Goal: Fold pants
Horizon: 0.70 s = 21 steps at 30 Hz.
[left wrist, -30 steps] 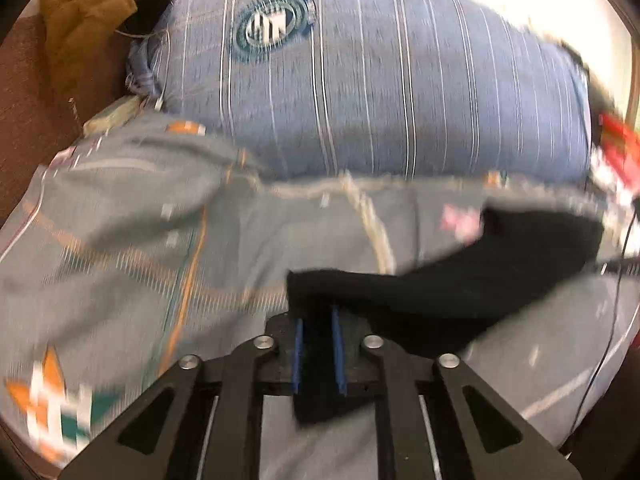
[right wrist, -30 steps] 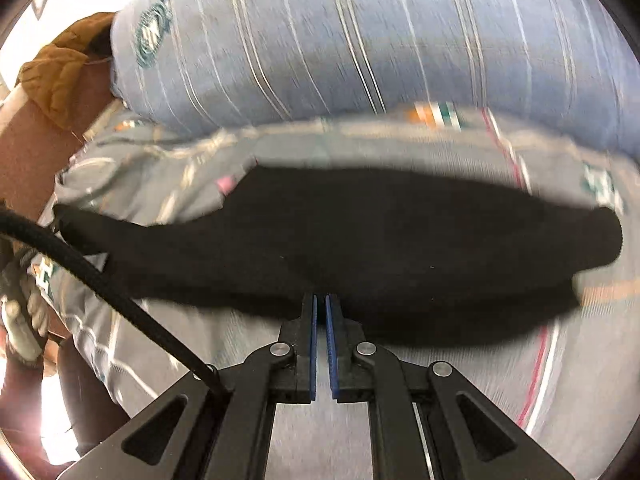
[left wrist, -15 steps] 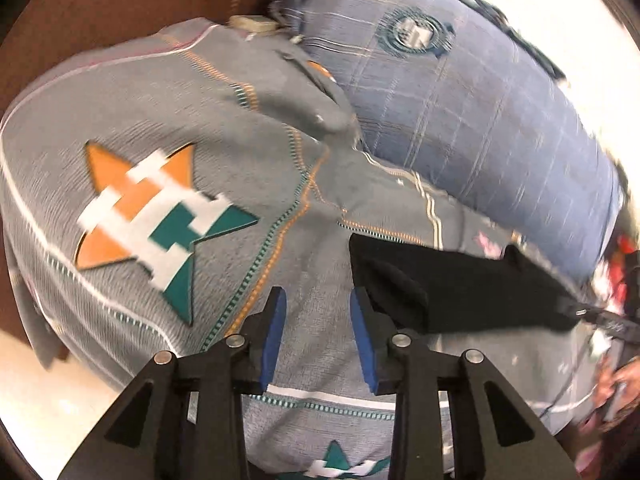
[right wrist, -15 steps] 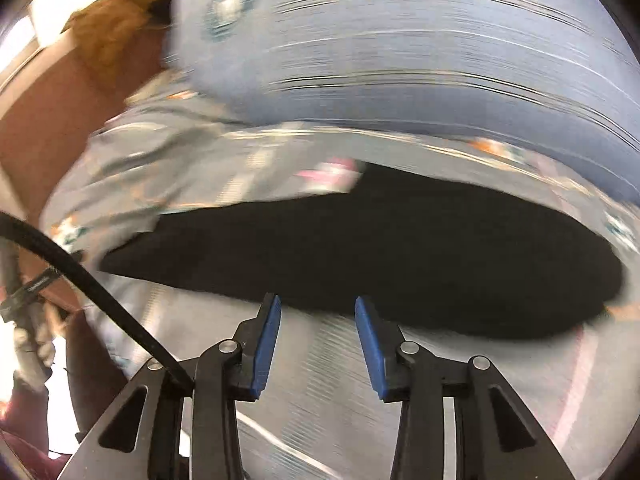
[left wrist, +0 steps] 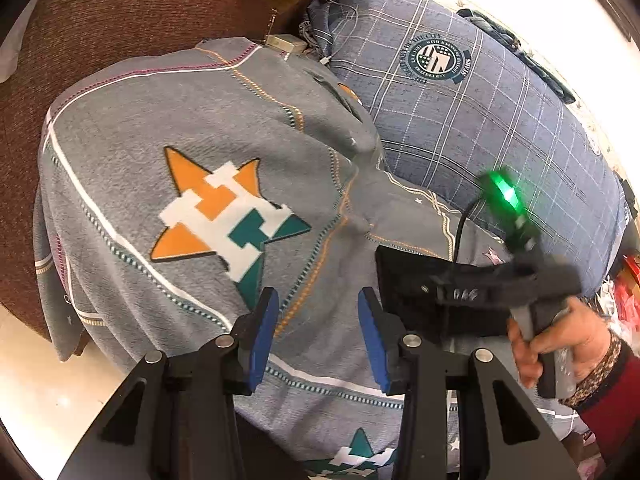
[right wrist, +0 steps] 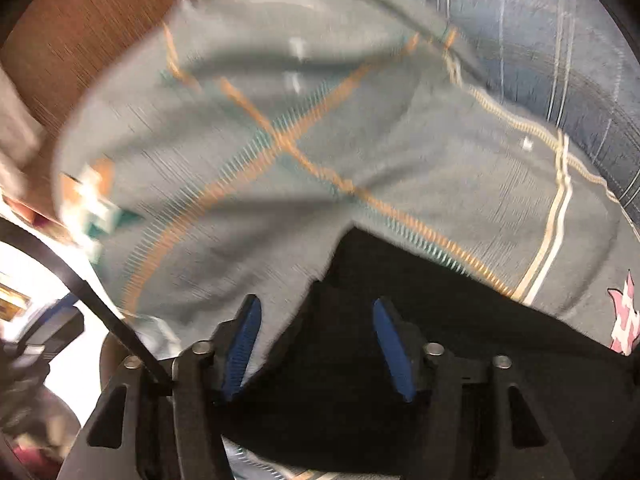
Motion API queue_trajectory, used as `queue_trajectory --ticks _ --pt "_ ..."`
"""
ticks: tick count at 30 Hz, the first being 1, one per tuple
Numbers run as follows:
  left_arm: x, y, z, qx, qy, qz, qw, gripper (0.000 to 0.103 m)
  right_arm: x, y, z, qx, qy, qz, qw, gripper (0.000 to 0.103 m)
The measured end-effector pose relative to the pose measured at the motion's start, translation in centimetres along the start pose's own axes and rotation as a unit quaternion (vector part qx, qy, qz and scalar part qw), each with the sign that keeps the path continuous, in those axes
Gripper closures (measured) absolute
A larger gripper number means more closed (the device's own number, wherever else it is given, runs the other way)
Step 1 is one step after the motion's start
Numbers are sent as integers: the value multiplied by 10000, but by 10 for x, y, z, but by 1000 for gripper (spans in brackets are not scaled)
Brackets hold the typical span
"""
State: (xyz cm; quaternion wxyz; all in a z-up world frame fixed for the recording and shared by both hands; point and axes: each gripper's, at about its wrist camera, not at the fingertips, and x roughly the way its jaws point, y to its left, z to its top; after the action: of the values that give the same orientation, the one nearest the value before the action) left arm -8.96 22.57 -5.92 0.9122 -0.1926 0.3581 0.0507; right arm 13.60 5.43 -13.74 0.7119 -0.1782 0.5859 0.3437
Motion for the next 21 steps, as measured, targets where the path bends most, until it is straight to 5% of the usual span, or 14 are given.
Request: queue_trajectory --ticks 10,15,19,21 --pt "-1 14 10 -277 -120 -103 9995 63 -27 3 18 539 -768 -144 9955 100" --pt "-2 14 10 -285 -123 -85 9995 62 -10 -7 40 871 -747 -195 9932 100" --pt "-2 10 11 -272 -97 -100 9995 61 20 -19 36 1116 -336 26 9932 97" --pt "-4 8 13 -235 -91 -111 9996 57 12 -17 29 1024 -561 103 9931 91"
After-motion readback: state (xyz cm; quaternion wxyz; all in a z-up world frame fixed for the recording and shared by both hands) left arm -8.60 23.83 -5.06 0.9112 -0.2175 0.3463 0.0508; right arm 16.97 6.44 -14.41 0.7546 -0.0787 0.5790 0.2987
